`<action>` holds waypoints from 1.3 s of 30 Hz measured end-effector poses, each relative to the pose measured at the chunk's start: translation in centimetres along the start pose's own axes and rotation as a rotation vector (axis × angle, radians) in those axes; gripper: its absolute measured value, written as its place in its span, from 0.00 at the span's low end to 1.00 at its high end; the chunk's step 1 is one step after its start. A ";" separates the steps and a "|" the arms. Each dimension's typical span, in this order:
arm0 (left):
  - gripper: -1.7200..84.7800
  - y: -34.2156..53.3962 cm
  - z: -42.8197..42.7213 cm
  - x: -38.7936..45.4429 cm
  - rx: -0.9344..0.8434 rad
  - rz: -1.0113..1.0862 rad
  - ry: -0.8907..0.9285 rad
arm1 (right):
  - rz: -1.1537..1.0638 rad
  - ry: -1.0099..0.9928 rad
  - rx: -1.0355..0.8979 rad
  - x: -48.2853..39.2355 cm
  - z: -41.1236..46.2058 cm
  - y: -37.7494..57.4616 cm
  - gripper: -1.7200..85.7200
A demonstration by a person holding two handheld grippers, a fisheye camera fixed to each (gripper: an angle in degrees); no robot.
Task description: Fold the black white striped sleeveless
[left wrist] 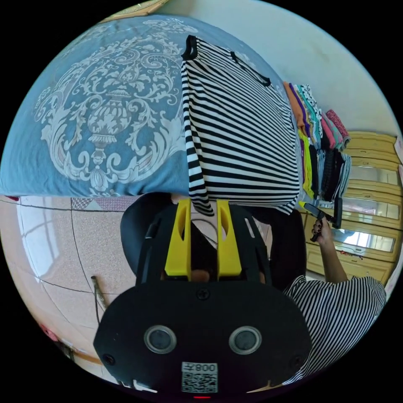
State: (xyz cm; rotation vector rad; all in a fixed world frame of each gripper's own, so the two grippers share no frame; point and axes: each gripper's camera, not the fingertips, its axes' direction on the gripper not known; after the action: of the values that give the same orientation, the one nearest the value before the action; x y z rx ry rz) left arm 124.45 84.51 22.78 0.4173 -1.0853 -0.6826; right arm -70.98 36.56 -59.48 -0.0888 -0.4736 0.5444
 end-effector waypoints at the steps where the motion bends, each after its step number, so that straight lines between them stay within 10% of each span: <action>1: 0.13 0.1 -0.1 0.2 -0.023 -0.002 -0.005 | -0.011 0.000 -0.009 -0.4 -0.4 0.3 0.08; 16: 0.07 0.9 -0.6 -2.5 -0.256 -0.105 -0.007 | 0.012 0.023 -0.189 -2.0 -2.1 1.2 0.07; 39: 0.04 20.6 -16.7 -15.9 0.028 -0.115 0.429 | 0.052 -0.372 -0.020 7.5 -21.1 10.2 0.03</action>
State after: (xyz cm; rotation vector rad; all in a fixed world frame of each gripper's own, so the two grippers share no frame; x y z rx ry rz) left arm 141.01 110.13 17.95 0.6220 -0.6682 -0.6421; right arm -60.62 50.08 -77.23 -0.0186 -0.8408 0.6094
